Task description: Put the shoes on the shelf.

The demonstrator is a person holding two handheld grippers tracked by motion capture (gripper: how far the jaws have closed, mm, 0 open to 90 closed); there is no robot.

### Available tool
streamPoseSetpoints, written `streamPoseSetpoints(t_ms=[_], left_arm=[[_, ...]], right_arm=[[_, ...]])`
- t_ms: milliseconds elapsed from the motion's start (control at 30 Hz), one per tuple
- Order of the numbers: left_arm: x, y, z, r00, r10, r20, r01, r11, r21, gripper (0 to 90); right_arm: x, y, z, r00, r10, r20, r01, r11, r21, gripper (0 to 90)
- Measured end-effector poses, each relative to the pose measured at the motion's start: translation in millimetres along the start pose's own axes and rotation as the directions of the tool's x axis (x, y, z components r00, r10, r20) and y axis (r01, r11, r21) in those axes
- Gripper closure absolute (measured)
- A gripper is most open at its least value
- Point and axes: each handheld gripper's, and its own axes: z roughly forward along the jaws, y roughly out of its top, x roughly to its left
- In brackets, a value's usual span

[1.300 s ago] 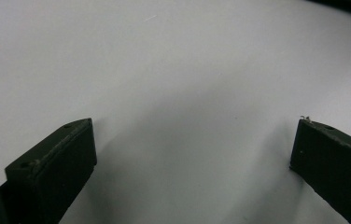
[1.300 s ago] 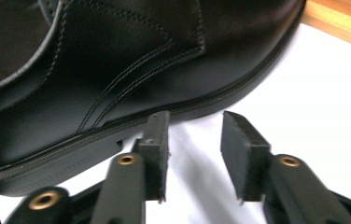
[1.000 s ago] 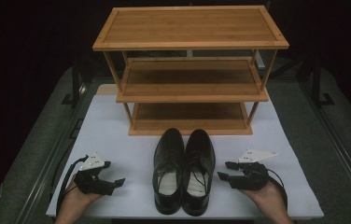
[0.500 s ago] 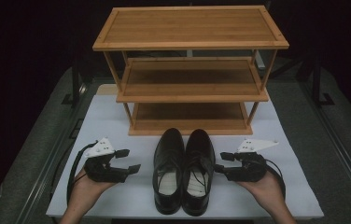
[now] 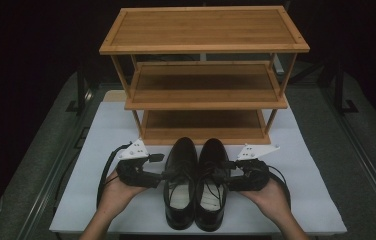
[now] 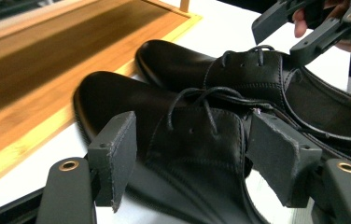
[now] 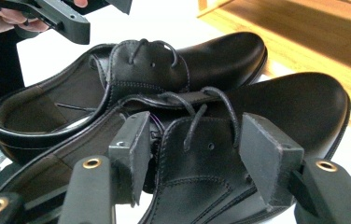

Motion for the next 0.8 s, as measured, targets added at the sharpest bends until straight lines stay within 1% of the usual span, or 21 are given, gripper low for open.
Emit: streamPoseSetpoints(t_ms=[133, 200, 300, 400, 500, 567, 600, 667, 700, 800], left_arm=[[-1.4, -3.0, 9.0, 0.9999, -0.002, 0.013, 0.002, 1.0, 0.01, 32.6], [-2.0, -4.3, 12.0, 0.9998, 0.0, 0.02, -0.001, 0.9999, 0.015, 32.6], [-3.1, -5.3, 15.5, 0.9998, 0.017, 0.008, -0.017, 0.9994, 0.029, 32.7], [-3.8, -6.2, 17.6, 0.9996, 0.019, 0.021, -0.02, 0.9993, 0.032, 37.1], [-4.5, -7.5, 19.4, 0.9983, 0.027, 0.052, -0.028, 0.999, 0.034, 46.8], [-6.0, -8.5, 20.2, 0.9983, 0.04, 0.043, -0.041, 0.9986, 0.034, 51.8], [-6.3, -8.8, 20.4, 0.9981, 0.042, 0.046, -0.043, 0.9985, 0.034, 53.6], [-6.8, -8.5, 19.3, 0.9977, 0.041, 0.053, -0.043, 0.9986, 0.032, 59.4], [-7.7, -8.2, 18.2, 0.9972, 0.049, 0.057, -0.051, 0.9982, 0.032, 64.0], [-11.7, -7.2, 17.4, 0.9977, 0.049, 0.047, -0.051, 0.9978, 0.042, 79.4]], right_arm=[[-1.4, -3.2, 4.4, 1.0, 0.007, -0.007, -0.006, 1.0, 0.007, 42.8], [-1.3, -4.7, 6.8, 1.0, 0.004, -0.005, -0.004, 1.0, 0.023, 42.6], [-1.3, -7.3, 9.9, 1.0, 0.007, -0.005, -0.007, 0.999, 0.035, 42.8], [-1.8, -9.2, 11.5, 1.0, 0.004, -0.005, -0.004, 0.999, 0.041, 46.3], [-1.0, -9.3, 11.4, 0.9999, 0.002, -0.011, -0.002, 0.999, 0.039, 50.3], [-0.4, -9.7, 11.8, 0.9999, 0.001, -0.017, 0.0, 0.999, 0.04, 53.9], [-0.2, -9.9, 11.9, 0.9997, 0.004, -0.022, -0.003, 0.999, 0.039, 56.6], [0.9, -10.2, 11.4, 0.9996, -0.004, -0.028, 0.005, 0.999, 0.035, 63.4], [1.9, -10.3, 11.2, 0.9995, -0.01, -0.029, 0.011, 0.999, 0.034, 67.4], [5.2, -10.6, 11.2, 0.9993, -0.032, -0.017, 0.033, 0.999, 0.036, 80.3]])
